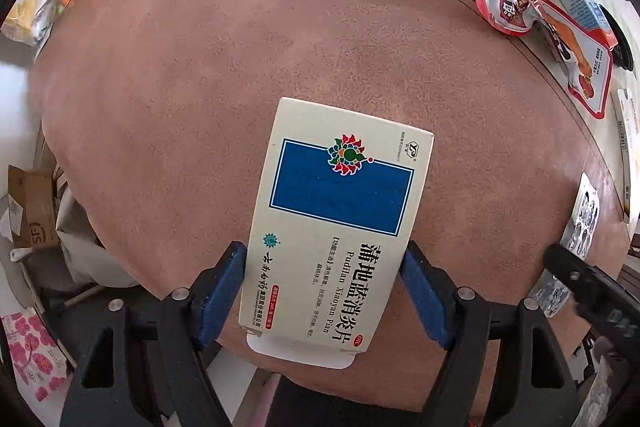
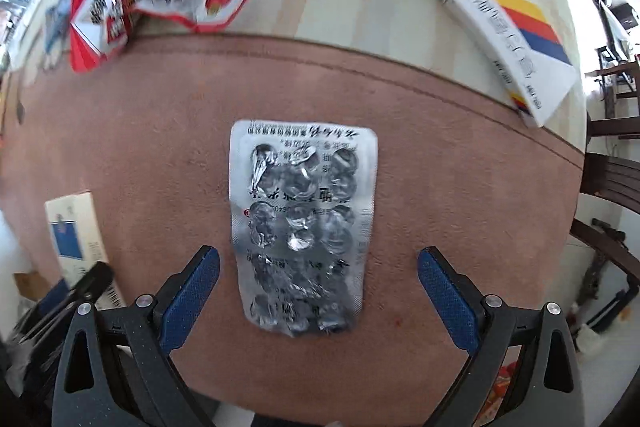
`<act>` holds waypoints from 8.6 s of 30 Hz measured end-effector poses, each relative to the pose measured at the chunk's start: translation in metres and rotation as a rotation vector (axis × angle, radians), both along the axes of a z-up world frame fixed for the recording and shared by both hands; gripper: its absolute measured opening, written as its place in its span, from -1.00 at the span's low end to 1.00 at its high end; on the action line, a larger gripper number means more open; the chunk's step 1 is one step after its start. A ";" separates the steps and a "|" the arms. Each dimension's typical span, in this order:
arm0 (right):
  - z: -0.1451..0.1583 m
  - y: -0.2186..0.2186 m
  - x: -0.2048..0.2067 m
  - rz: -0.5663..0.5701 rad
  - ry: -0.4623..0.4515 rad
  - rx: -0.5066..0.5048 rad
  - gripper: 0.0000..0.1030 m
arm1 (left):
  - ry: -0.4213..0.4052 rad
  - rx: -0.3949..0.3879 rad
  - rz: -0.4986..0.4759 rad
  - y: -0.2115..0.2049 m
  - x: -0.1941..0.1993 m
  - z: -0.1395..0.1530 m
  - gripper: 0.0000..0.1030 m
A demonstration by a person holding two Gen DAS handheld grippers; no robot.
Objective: Collect trash
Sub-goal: 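Grasp the cream medicine box with the left tool while the right tool grasps the blister pack, then carry the medicine box and blister pack with both tools to the trash bin, then open both tools to drop the box and blister pack into the bin, then move both tools back over the table, then grasp the red snack wrapper with the left tool while the right tool grasps the white striped box, then lift the red wrapper and white striped box with both tools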
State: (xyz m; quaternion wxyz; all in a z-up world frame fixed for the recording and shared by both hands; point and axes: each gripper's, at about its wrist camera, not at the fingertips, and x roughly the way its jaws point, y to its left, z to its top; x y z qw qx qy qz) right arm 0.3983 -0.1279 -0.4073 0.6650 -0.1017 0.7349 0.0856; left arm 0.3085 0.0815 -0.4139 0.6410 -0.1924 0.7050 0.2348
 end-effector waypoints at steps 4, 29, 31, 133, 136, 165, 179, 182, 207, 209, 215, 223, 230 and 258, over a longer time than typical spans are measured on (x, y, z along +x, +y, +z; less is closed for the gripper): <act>0.006 0.010 -0.019 0.022 -0.067 -0.031 0.71 | -0.010 0.002 0.002 -0.017 -0.006 0.000 0.47; 0.109 0.035 -0.076 0.267 -0.152 0.153 0.28 | -0.299 0.057 0.126 0.012 -0.093 0.125 0.47; 0.114 0.041 -0.085 0.316 -0.162 0.170 0.28 | -0.323 0.061 0.165 0.018 -0.112 0.136 0.47; 0.127 0.051 -0.037 0.196 -0.159 0.218 0.98 | -0.290 0.145 0.118 0.017 -0.118 0.159 1.00; 0.110 0.001 0.037 0.100 -0.194 0.109 0.98 | -0.268 0.065 0.030 -0.005 -0.041 0.139 1.00; 0.008 -0.082 0.184 -0.080 -0.147 0.023 0.98 | -0.021 0.152 -0.087 -0.051 0.139 0.019 1.00; -0.008 -0.048 0.166 0.051 -0.102 -0.008 0.88 | -0.140 -0.108 0.133 -0.003 0.149 0.024 0.99; -0.005 -0.044 0.160 0.036 -0.110 -0.003 0.84 | -0.132 -0.134 0.114 -0.017 0.187 0.012 0.99; -0.008 -0.029 0.088 0.177 0.013 -0.049 0.81 | -0.081 -0.060 -0.177 -0.098 0.123 -0.002 0.23; -0.005 -0.030 0.084 0.180 -0.015 -0.039 0.79 | -0.095 -0.055 -0.192 -0.096 0.118 -0.002 0.13; 0.003 -0.037 0.059 0.164 -0.036 0.008 0.65 | -0.129 -0.047 -0.226 -0.112 0.075 0.020 -0.21; 0.038 -0.029 0.068 0.110 -0.056 0.095 0.62 | -0.172 -0.063 -0.218 -0.111 0.069 0.044 -0.28; 0.068 -0.013 0.062 0.111 -0.079 0.151 0.59 | -0.228 -0.071 -0.194 -0.094 0.062 0.067 -0.29; 0.026 0.027 0.024 -0.017 -0.065 0.094 0.93 | -0.362 -0.055 0.100 -0.007 -0.041 0.077 -0.29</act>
